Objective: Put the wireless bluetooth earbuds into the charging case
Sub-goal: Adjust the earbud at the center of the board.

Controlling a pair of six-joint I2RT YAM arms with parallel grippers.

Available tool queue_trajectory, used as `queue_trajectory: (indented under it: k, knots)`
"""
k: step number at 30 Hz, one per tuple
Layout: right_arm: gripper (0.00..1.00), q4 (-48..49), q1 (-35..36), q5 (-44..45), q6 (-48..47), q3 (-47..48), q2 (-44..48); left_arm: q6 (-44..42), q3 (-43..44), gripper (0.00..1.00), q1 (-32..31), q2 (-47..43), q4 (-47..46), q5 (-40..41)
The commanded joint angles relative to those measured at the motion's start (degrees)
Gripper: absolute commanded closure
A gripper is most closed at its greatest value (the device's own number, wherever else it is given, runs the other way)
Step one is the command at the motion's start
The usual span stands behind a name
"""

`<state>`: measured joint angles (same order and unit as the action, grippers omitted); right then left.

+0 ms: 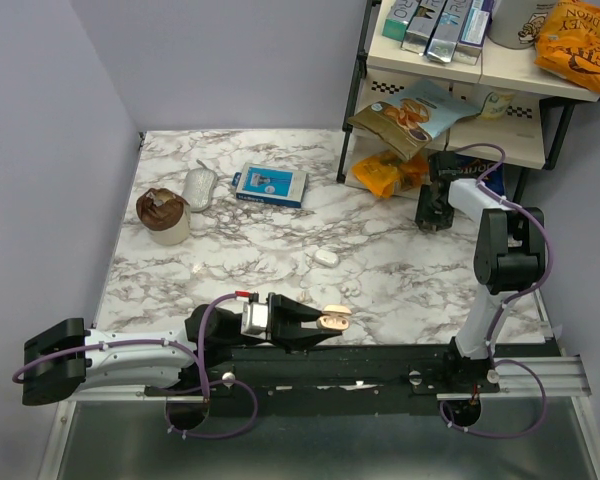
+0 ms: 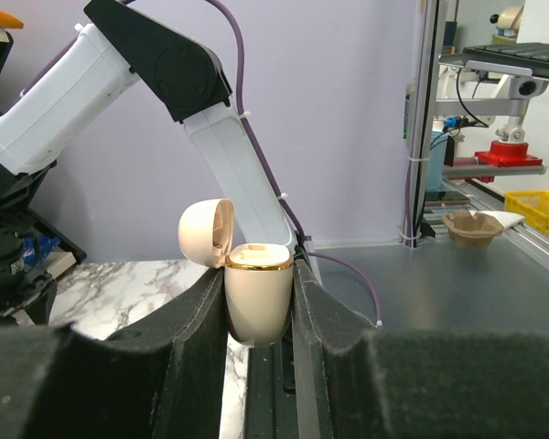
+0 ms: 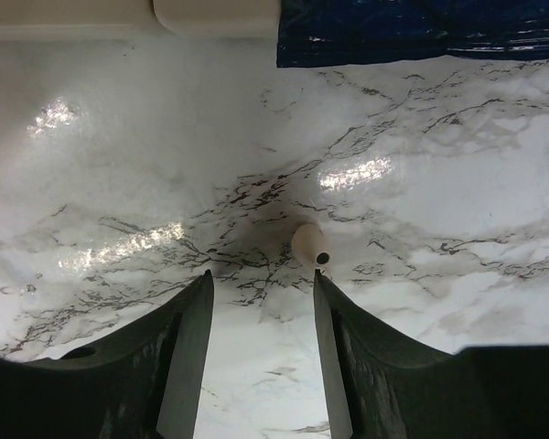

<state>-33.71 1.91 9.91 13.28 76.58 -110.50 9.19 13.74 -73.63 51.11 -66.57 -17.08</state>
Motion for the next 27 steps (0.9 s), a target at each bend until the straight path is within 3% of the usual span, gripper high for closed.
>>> queue_trajectory:
  k: [1,6,9,15,20,25,27]
  knots:
    - [0.45,-0.04,-0.07,-6.38,-1.5,1.83,-1.39,-1.28,0.32,1.0,-0.38,0.04,-1.2,0.03]
    - [0.46,0.14,0.37,-8.77,-0.45,0.07,-0.25,-0.49,0.68,1.0,-0.38,0.22,-1.37,-0.85]
    - [0.4,2.68,0.29,-8.24,4.72,-3.53,3.78,-0.23,0.85,1.0,-0.47,0.04,-1.37,-1.11]
    - [0.4,13.57,-0.94,-13.16,21.33,-13.2,13.81,0.39,1.03,1.0,-0.47,-0.14,-1.72,-1.64]
    - [0.42,19.56,-1.65,-11.85,33.9,-17.33,18.12,0.66,0.85,1.0,-0.47,-1.45,-0.76,-1.11]
    - [0.58,19.39,-7.61,-8.41,39.72,-18.57,18.31,-0.22,0.85,1.0,-0.55,-2.51,0.91,-0.24]
    - [0.6,17.55,-8.59,-8.59,38.76,-16.99,16.9,-0.49,0.76,1.0,-0.47,-2.77,1.44,-0.06]
